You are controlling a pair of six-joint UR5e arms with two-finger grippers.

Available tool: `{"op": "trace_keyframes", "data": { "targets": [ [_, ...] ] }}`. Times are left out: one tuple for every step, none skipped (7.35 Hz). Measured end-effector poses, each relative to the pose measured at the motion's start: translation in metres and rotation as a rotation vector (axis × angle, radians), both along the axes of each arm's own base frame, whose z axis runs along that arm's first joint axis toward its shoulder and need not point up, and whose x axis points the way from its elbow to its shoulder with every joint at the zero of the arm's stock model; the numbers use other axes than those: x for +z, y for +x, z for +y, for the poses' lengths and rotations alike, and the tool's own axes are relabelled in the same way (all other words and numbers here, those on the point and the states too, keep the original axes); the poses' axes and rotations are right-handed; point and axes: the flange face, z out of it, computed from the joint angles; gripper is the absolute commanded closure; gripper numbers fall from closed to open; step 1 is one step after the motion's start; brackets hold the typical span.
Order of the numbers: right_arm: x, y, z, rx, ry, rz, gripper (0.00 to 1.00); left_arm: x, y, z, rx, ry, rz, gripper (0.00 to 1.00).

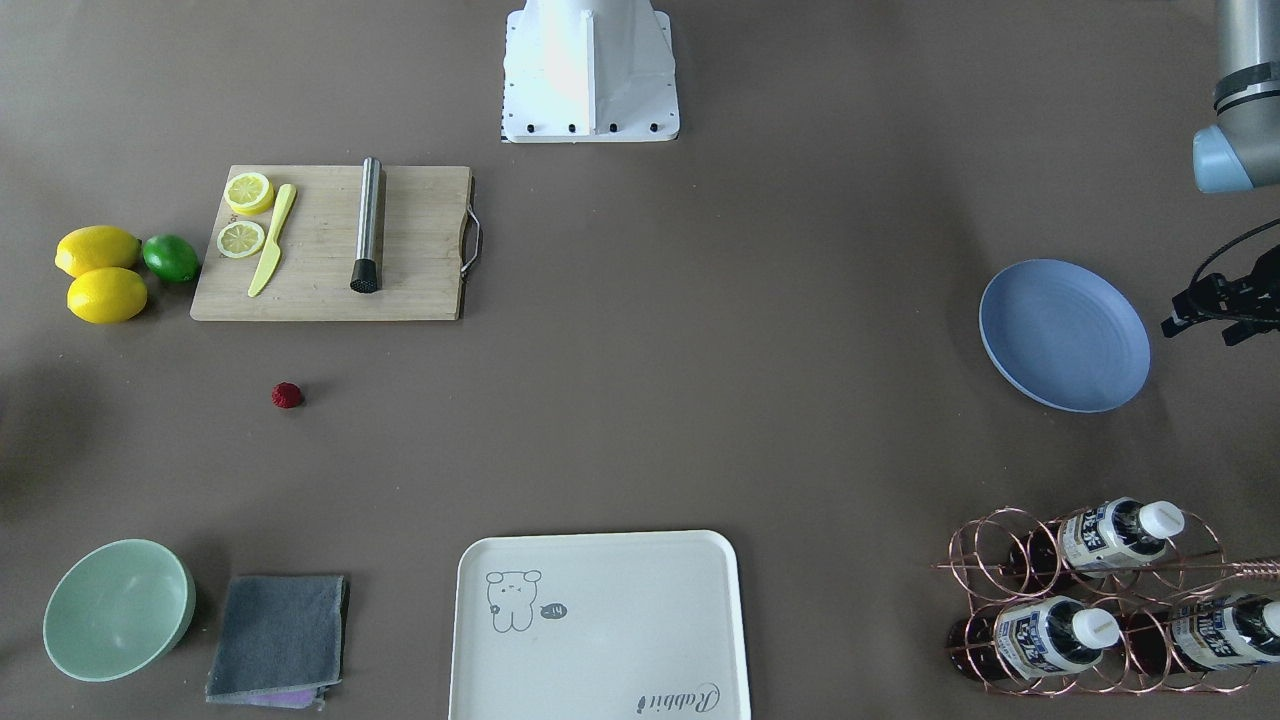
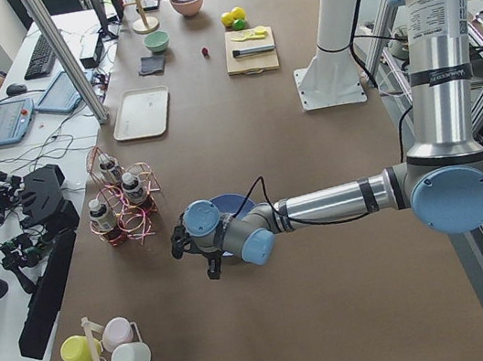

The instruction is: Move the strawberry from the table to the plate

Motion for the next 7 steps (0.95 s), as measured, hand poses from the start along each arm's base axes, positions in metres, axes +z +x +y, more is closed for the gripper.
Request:
{"op": "trace_keyframes", "data": {
  "targets": [
    [0.000, 0.000, 0.000, 0.000, 0.000, -0.001, 0.00, 0.001, 0.008, -0.002, 0.012, 0.001, 0.001, 0.24],
    [-0.001, 0.000, 0.000, 0.000, 0.001, -0.002, 0.00, 0.001, 0.015, -0.002, 0.022, 0.002, 0.003, 0.25],
    [-0.001, 0.000, 0.000, -0.001, 0.001, -0.002, 0.00, 0.001, 0.020, -0.003, 0.027, 0.004, 0.006, 0.25],
    [-0.001, 0.000, 0.000, 0.000, 0.000, -0.002, 0.00, 0.003, 0.028, -0.003, 0.031, 0.005, 0.011, 0.31],
    [-0.001, -0.001, 0.000, 0.002, -0.003, -0.003, 0.00, 0.005, 0.037, -0.001, 0.030, 0.003, 0.020, 0.38],
    [-0.001, -0.001, 0.000, 0.006, -0.007, -0.003, 0.00, 0.008, 0.046, 0.002, 0.029, 0.000, 0.029, 0.53],
    [-0.003, -0.001, 0.000, 0.011, -0.010, -0.004, 0.00, 0.010, 0.051, 0.004, 0.032, -0.001, 0.033, 0.94]
  ]
}}
